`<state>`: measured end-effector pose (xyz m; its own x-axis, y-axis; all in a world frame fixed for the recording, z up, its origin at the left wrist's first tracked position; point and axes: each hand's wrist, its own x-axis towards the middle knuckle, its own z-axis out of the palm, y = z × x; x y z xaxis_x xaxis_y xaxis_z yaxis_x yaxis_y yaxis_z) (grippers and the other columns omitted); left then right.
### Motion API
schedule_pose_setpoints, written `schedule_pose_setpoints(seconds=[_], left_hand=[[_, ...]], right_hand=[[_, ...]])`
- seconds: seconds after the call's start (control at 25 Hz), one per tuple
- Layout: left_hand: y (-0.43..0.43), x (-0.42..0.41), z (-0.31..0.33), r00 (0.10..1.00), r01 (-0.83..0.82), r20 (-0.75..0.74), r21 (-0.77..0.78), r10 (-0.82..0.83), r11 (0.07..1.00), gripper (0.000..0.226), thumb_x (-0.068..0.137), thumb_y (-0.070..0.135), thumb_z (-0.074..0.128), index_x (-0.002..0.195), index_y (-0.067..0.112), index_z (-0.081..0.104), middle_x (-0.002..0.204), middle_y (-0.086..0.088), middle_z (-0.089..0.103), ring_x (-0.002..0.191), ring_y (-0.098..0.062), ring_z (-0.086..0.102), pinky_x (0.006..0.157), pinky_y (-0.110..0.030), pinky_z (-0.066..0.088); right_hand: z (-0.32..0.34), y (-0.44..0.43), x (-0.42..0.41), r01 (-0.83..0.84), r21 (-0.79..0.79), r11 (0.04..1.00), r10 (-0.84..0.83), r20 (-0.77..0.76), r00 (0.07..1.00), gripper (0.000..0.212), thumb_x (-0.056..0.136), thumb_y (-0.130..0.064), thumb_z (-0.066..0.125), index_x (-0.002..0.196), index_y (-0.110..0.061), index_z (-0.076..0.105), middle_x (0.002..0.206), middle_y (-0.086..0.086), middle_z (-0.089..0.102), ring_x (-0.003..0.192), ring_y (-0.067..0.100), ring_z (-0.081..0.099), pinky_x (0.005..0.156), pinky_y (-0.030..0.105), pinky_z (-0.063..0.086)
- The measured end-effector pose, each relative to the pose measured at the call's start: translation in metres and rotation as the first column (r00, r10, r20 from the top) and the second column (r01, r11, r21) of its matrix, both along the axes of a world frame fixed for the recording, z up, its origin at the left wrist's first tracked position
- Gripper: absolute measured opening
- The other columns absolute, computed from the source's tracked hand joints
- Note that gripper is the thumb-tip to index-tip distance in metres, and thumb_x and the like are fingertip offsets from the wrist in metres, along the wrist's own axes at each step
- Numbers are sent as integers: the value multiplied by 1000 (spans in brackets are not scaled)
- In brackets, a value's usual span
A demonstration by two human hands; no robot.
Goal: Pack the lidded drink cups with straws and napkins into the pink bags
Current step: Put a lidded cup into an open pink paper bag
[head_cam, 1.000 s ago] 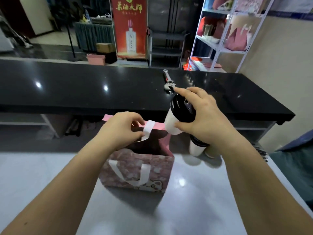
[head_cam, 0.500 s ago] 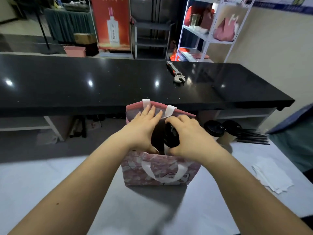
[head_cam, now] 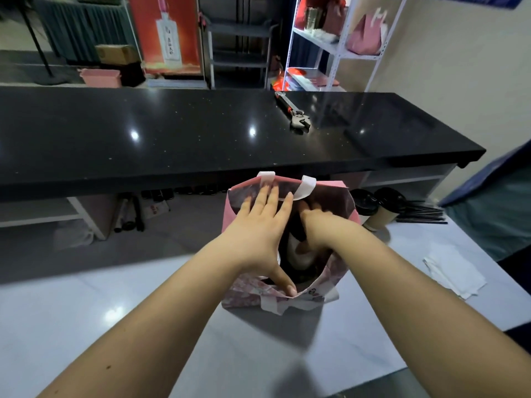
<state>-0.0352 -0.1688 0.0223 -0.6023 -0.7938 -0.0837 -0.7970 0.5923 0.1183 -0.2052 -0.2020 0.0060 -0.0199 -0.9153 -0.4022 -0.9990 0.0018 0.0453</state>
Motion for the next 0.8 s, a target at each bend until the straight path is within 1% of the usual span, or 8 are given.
schedule_pose_setpoints(seconds=[0.16,0.24,0.4,0.48,0.6,0.68,0.72,0.8], left_hand=[[-3,7,-2,999,-39,25,-44,40,998,150,49,80,70,149,14,-20,157,-13,-23,141,-29,-31,118,-52,-8],[-3,9,-2,997,-64,40,-86,68,994,147,52,83,65,149,13,-19,157,-14,-24,140,-30,-32,117,-54,-7],[-2,11,-4,995,-73,58,-115,80,991,149,49,89,58,148,14,-23,155,-14,-27,138,-31,-35,116,-56,-6],[-2,10,-4,995,-74,54,-112,80,991,149,48,91,57,148,15,-23,155,-14,-27,139,-31,-35,116,-55,-6],[-1,8,-2,996,-84,30,-105,88,991,140,56,86,58,150,16,-18,158,-13,-21,143,-30,-27,118,-53,-4],[-2,4,3,995,-98,-43,-140,92,985,117,72,72,59,153,18,-7,161,-10,-5,148,-27,-10,120,-48,4],[-4,2,7,992,-107,-91,-179,92,978,101,80,64,58,153,20,3,160,-9,10,148,-26,4,119,-45,13],[-8,-4,16,979,-132,-184,-244,88,961,69,88,50,55,147,25,29,145,-2,43,134,-24,36,107,-43,33]], right_hand=[[-26,8,3,-29,33,999,27,50,998,98,80,-30,71,148,-24,1,149,14,15,133,40,27,104,50,38],[-36,14,-1,-41,-9,999,42,87,995,94,83,-38,67,149,-25,1,152,14,13,137,39,21,107,49,33],[-46,26,-8,-103,12,995,101,134,986,92,87,-67,46,149,-37,-14,158,0,-23,146,26,-16,119,49,6],[-53,33,-10,-144,3,990,142,146,979,86,89,-68,38,148,-39,-18,154,-2,-32,144,24,-24,118,48,-3],[-56,33,-13,-166,24,986,161,138,977,84,91,-66,36,147,-38,-21,152,-2,-36,143,24,-28,118,48,-8],[-40,26,-12,-188,76,979,175,145,974,88,91,-63,40,149,-34,-18,156,0,-27,145,25,-21,119,46,-4],[-25,22,-12,-185,74,980,168,198,966,89,90,-60,47,151,-31,-12,160,2,-13,147,26,-9,119,44,4],[14,19,-19,-116,-15,993,114,349,930,78,87,-47,62,151,-31,20,153,0,34,138,24,33,111,38,32]])
